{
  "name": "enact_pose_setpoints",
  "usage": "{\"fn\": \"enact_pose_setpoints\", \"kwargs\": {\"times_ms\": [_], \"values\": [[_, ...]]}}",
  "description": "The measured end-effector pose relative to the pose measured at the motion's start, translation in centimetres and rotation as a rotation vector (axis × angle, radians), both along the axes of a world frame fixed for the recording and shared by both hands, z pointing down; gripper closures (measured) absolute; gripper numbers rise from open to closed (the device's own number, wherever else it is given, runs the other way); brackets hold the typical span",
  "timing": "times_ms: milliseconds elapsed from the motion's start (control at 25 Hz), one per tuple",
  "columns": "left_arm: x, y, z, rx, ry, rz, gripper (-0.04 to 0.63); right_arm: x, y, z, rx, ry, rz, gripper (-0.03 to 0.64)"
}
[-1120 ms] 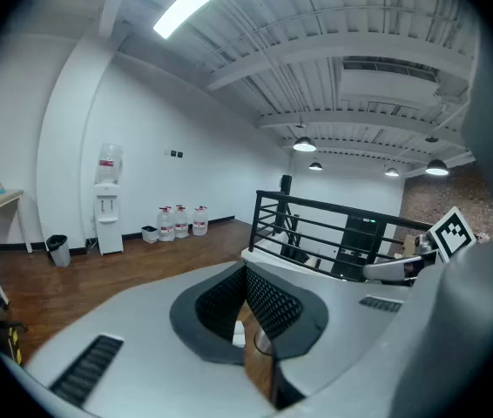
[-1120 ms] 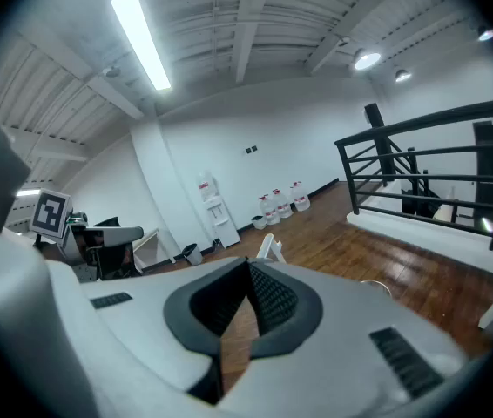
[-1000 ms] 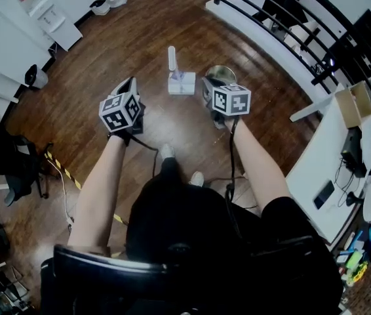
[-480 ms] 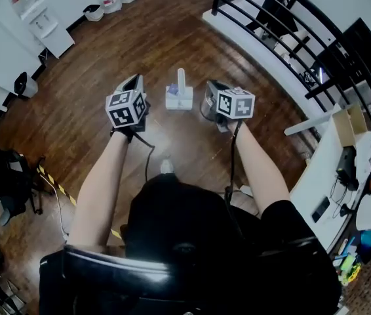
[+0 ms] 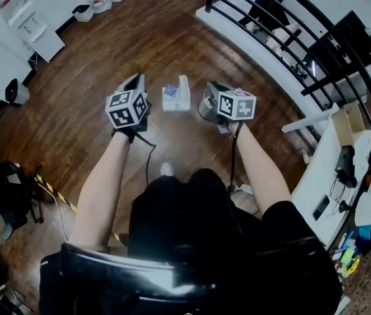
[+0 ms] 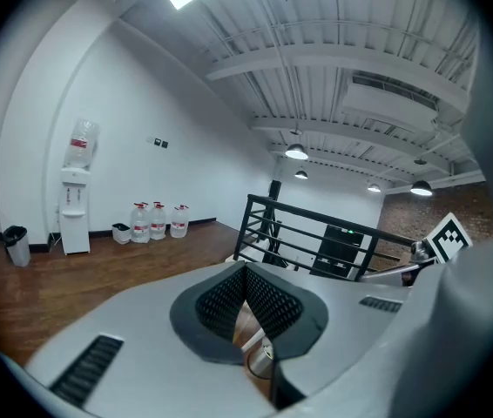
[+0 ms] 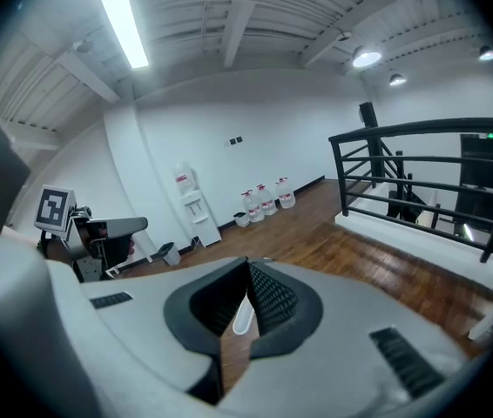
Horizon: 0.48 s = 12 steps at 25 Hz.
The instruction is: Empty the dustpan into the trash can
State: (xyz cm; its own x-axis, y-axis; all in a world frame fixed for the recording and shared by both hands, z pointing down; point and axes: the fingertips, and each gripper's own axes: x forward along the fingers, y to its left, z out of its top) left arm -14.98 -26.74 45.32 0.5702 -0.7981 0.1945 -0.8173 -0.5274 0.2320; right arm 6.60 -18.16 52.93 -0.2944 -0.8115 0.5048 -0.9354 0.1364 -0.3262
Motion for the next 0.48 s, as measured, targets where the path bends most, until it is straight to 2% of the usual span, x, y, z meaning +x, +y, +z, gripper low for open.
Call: {"fn": "enact_pose_setpoints", "kwargs": {"times_ms": [480], "values": [[1.7, -0.8, 0.8, -0.019, -0.022, -0.071, 0.592, -0.1, -2.6, 2.8, -0.046, -0.036, -0.138, 0.608]]}}
